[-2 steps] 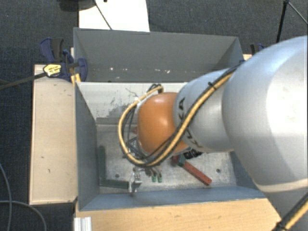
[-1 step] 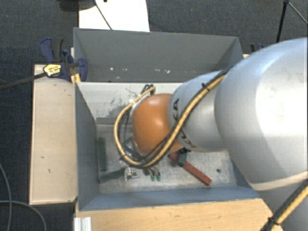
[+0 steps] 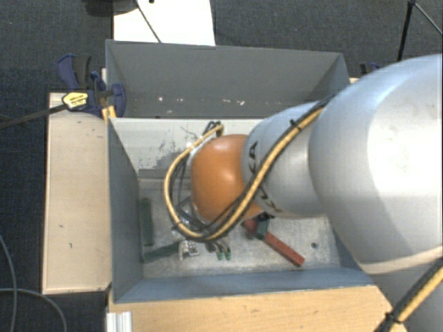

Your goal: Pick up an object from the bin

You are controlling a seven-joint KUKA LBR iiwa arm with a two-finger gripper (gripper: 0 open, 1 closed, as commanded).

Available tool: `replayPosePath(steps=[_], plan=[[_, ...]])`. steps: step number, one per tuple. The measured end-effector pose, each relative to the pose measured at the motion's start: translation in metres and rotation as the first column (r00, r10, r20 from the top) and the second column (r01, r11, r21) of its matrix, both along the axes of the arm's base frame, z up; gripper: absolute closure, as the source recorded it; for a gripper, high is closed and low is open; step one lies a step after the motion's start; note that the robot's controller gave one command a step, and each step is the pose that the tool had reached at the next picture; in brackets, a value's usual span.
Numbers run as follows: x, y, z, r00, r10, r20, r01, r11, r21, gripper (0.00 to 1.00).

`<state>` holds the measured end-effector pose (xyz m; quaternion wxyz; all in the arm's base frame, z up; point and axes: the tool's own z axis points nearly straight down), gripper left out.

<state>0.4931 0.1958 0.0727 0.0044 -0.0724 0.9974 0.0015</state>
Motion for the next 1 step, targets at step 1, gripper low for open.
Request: replayPosePath(steps=[1], plan=[[0.016, 0.0387, 0.1684, 0.994, 0.111, 0.0, -0.111, 0.994, 0.0, 1.0]])
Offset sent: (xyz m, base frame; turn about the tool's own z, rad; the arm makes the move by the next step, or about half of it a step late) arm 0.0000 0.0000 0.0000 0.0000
